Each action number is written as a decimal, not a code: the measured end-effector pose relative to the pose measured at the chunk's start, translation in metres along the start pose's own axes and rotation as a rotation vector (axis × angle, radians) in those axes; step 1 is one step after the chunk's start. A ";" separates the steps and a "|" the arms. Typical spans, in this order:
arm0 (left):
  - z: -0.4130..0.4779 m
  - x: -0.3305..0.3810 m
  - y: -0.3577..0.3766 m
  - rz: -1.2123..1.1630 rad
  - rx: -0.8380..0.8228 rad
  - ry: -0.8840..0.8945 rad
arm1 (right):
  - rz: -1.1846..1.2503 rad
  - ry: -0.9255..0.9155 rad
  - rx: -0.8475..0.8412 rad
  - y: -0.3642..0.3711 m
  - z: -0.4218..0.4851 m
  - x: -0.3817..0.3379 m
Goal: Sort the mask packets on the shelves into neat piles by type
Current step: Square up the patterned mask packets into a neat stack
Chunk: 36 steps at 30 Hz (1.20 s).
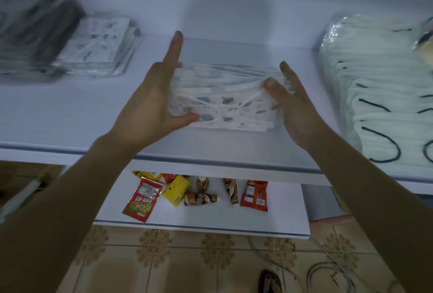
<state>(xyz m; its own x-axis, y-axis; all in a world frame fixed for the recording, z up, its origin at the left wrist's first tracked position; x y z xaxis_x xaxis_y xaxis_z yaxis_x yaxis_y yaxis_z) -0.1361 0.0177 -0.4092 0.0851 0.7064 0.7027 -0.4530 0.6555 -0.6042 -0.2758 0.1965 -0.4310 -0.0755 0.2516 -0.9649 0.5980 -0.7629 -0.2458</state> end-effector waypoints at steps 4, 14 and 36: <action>0.001 -0.001 -0.003 0.172 -0.090 -0.046 | -0.243 -0.012 -0.125 -0.012 0.001 -0.002; 0.004 -0.004 0.005 0.189 -0.060 -0.079 | -0.136 -0.038 0.101 -0.013 -0.006 -0.020; 0.012 -0.014 0.024 -0.518 -0.168 -0.300 | 0.484 0.128 0.018 0.006 0.026 0.017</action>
<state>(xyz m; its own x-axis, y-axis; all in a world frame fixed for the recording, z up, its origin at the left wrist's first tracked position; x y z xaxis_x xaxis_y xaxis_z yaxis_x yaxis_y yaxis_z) -0.1591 0.0202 -0.4294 -0.0072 0.1954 0.9807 -0.2718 0.9434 -0.1900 -0.2945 0.1807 -0.4509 0.3065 -0.0633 -0.9498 0.5267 -0.8198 0.2246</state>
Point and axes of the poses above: each hand's wrist, its own z-axis towards the middle knuckle, its own y-axis out of the palm, x = y × z, the point moved 4 cm from there along z, towards the middle knuckle, and after that the axes turned 12 degrees about -z, right-handed, at the moved point
